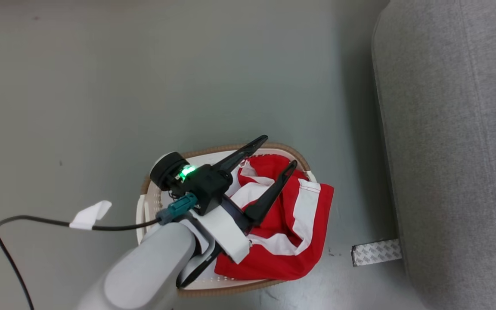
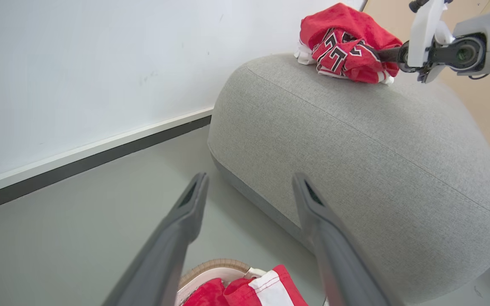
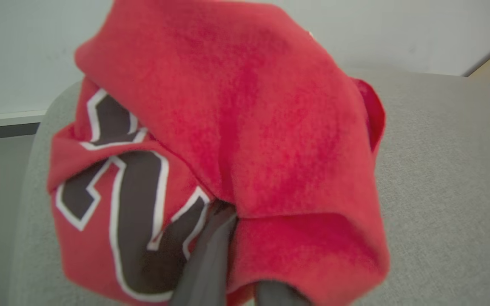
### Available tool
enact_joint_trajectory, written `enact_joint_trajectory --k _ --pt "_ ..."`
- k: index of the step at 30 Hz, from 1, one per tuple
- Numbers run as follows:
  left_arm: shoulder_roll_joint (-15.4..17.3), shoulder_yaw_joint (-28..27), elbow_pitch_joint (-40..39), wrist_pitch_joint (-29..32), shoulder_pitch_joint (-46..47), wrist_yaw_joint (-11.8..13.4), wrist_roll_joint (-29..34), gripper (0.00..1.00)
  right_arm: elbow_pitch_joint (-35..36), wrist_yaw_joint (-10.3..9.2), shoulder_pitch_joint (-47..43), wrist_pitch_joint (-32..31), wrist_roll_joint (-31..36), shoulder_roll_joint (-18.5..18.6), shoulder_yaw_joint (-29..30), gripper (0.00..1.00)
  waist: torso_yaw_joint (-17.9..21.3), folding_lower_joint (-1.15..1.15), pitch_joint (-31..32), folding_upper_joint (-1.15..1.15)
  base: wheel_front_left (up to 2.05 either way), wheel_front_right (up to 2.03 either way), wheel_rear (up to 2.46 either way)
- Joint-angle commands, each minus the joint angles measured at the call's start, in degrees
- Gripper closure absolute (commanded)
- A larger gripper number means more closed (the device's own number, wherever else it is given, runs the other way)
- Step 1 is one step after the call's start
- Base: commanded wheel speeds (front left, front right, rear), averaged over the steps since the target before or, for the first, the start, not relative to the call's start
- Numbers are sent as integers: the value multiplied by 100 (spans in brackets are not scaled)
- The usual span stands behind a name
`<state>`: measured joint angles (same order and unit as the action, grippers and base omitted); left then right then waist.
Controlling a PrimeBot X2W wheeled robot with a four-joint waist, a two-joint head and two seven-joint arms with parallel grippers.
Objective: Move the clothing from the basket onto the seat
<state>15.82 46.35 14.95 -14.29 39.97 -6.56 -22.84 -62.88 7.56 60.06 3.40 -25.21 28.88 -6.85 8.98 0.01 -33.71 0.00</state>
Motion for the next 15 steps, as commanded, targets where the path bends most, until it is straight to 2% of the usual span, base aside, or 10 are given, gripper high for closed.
enact_joint_trajectory --k 1,2,8,15 --pt "28 -25 47 -32 -39 16 -65 0 -73 -14 84 24 20 28 -32 36 56 -1 110 0 0 0 0" --pt "33 -30 72 -34 -79 32 -87 0 -123 -14 78 25 24 1 -72 0 85 -1 180 0 0 0 0" --pt "-54 -77 311 -70 -445 45 -263 0 -70 -14 -297 -255 -305 -246 -514 0 283 -1 999 0 0 0 0" --pt "-53 -435 377 -83 -897 249 -538 0 741 -14 -926 -139 -794 14 -1103 0 328 -1 1882 0 0 0 0"
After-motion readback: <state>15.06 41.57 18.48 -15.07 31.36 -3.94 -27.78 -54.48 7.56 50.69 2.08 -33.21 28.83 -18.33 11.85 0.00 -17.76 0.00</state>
